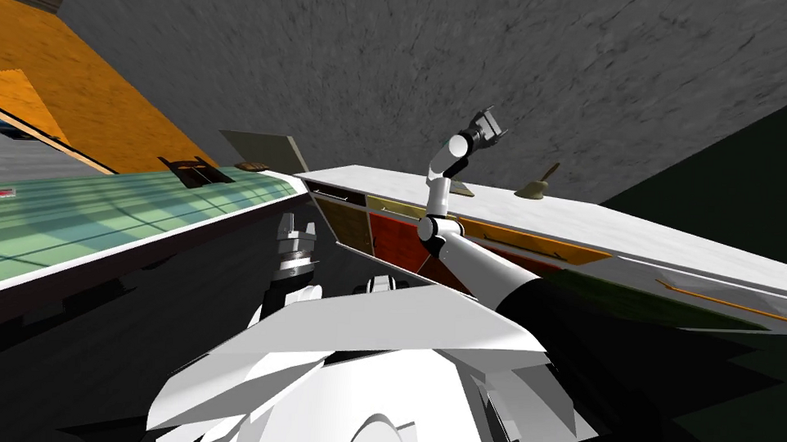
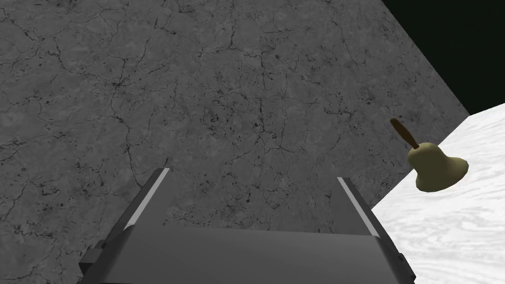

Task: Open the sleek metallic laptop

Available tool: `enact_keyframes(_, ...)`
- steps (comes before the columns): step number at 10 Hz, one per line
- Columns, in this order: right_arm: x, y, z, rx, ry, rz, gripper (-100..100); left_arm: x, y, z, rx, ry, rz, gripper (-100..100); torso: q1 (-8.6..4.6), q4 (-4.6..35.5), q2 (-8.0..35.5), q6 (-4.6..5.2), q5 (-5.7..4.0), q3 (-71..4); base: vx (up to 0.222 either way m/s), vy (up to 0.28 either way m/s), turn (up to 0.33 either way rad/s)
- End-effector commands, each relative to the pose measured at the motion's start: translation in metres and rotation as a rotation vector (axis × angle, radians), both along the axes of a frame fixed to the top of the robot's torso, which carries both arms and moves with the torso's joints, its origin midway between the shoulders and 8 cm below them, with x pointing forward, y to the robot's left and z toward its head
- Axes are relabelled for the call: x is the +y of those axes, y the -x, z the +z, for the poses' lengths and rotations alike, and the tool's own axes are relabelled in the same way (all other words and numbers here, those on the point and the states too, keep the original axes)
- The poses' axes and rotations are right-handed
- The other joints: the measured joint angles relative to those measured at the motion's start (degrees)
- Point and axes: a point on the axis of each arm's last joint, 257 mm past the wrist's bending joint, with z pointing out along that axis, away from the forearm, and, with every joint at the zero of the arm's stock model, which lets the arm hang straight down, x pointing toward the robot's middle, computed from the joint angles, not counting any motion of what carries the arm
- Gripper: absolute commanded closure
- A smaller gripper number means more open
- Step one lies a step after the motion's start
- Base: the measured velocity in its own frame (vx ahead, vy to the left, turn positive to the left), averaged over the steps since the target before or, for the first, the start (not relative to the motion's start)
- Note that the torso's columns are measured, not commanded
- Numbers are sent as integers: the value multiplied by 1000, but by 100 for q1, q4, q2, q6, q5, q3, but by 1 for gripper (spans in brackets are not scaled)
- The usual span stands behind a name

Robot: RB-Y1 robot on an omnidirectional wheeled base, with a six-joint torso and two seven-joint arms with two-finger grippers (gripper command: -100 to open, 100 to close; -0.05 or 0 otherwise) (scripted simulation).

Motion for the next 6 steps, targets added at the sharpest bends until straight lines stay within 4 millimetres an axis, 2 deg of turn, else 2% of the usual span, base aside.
enact_keyframes(1,2,-22,-11,2,-98,77,-100,0,0,0,0,0,0,0,6,2,4,5,0,3,-7,-80,121)
enact_keyframes(4,6,-39,-21,4,-168,139,-100,0,0,0,0,0,0,0,7,2,4,0,2,3,-8,-72,107)
enact_keyframes(5,10,-51,-29,9,-221,180,-100,0,0,0,0,0,0,0,5,1,1,4,0,2,-5,-88,130)
enact_keyframes(6,11,-52,-30,8,-226,186,-100,0,0,0,0,0,0,0,0,0,0,0,0,0,-4,-82,75)
